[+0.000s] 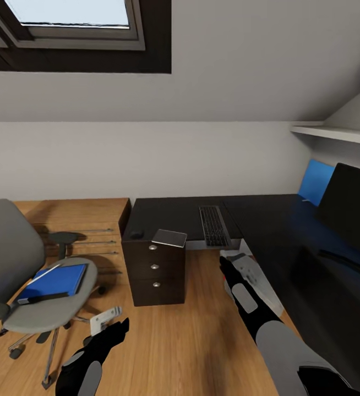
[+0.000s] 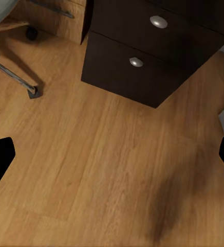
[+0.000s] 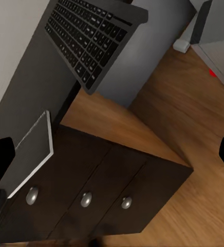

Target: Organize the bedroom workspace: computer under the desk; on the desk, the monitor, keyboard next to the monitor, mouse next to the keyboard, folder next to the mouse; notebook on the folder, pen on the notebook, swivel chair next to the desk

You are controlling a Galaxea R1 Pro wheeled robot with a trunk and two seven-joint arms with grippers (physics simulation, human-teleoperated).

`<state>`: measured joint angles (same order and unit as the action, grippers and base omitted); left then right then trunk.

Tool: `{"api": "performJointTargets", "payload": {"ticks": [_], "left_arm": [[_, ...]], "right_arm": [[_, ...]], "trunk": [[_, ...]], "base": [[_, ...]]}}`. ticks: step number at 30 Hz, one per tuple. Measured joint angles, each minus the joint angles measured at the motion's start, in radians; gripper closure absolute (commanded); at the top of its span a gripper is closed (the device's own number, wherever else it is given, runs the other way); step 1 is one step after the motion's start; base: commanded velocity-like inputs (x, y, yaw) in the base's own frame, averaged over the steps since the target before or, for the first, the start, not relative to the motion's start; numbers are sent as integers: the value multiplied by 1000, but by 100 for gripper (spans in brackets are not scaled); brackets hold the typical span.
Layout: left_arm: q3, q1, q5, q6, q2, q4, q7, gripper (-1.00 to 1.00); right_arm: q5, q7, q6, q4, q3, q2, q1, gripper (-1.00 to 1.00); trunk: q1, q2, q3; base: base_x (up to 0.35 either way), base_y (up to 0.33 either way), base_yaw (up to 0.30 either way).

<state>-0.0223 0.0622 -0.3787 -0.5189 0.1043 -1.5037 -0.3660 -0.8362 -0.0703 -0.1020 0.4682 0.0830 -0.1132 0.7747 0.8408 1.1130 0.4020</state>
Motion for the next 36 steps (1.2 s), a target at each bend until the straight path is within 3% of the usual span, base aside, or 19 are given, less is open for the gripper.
{"api": "performJointTargets", "payload": {"ticks": [3,8,12,18,23,28,30,33,36], "left_arm": [[-2,0,-1,1,2,7,0,-100],[-27,0,-3,1,5,34,0,-100],[-37,0,-3,0,5,37,1,-100],[-59,0,-5,-2,5,37,1,-100],[-78,1,-6,-3,5,37,1,-100],[-83,1,-6,-3,5,37,1,-100],[-84,1,-7,-3,5,37,1,-100],[-84,1,-7,-3,5,37,1,-100],[-84,1,-7,-3,5,37,1,-100]], "right_arm": [[-1,2,6,-1,0,2,0,-100],[-31,32,130,-1,6,25,-2,-100],[-167,176,182,-2,5,58,-3,-100],[-293,288,247,-29,5,96,-4,-100],[-353,323,308,-35,9,117,-4,-100],[-527,333,381,-45,8,136,-4,-100],[-578,333,395,-56,8,139,-4,-100],[-611,334,402,-62,8,141,-4,-100],[-619,334,402,-63,8,141,-4,-100]], "trunk": [[12,21,9],[31,56,25],[46,84,38],[69,126,56],[88,161,72],[107,196,88],[115,210,94],[127,231,104],[138,252,113]], "base": [[0,0,0],[0,0,0],[0,0,0],[0,0,0],[0,0,0],[0,0,0],[0,0,0],[0,0,0],[0,0,0]]}}
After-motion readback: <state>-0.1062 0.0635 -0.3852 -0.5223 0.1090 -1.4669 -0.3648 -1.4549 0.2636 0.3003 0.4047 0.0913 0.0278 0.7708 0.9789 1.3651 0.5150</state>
